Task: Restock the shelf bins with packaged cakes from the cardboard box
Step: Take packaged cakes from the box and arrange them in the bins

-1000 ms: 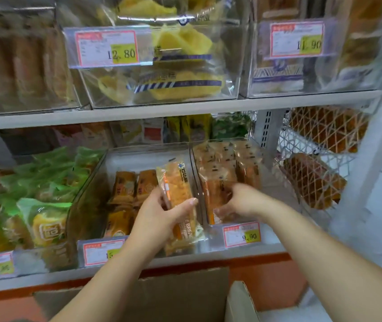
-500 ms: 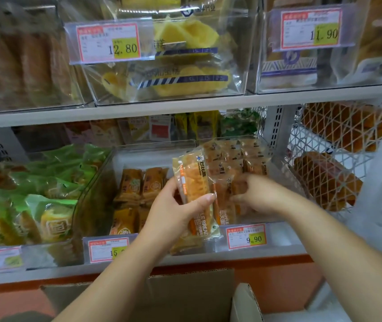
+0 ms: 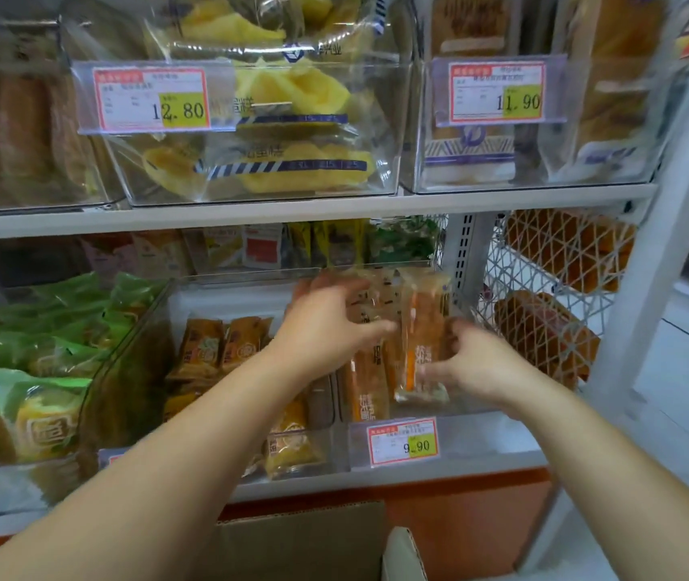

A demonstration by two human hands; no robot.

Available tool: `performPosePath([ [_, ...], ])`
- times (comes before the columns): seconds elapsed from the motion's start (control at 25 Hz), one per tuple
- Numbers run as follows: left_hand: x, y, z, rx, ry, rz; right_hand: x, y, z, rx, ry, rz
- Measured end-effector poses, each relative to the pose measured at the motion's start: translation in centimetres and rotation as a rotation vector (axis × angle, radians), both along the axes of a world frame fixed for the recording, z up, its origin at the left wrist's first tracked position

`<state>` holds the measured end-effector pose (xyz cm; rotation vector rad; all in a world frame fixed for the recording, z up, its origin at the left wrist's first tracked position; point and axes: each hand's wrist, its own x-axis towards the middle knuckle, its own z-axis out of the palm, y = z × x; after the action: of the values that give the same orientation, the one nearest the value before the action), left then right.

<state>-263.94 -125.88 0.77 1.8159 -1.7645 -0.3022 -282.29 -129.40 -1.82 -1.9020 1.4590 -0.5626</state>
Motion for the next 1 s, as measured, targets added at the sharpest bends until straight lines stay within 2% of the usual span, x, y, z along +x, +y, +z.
performPosePath([
  [0.08, 0.0, -1.9, -0.5, 0.195, -0.231, 0.007, 0.6, -0.9, -1.3, 0.089, 0.235, 0.034],
  [0.2, -0.8, -4.2, -1.1, 0.382, -0.568, 0.061, 2.5, -1.8, -2.7, 0.139, 0.316, 0.077],
  [0.32, -1.3, -5.6, -1.9, 0.430, -0.692, 0.111, 3.1, -2.8, -2.9, 0.149, 0.423, 0.084],
  [0.48, -1.1, -6.2, -2.6, 0.401, -0.651, 0.125, 3.3, -3.2, -3.3, 0.225, 0.391, 0.099],
  [0.68, -0.8, -5.5, -2.6, 0.282, -0.532, 0.187, 4.4, -3.4, -3.4, 0.095, 0.420, 0.024],
  [0.84, -0.8, -5.3, -3.0, 0.256, -0.517, 0.192, 4.8, -3.4, -4.2, 0.112, 0.433, 0.010],
  [0.92, -0.2, -5.3, -3.1, 0.264, -0.438, 0.133, 4.3, -3.4, -4.0, 0.150, 0.405, 0.030],
  [1.0, 0.5, -4.3, -3.1, 0.211, -0.269, 0.073, 3.7, -3.1, -2.8, 0.173, 0.422, 0.057],
])
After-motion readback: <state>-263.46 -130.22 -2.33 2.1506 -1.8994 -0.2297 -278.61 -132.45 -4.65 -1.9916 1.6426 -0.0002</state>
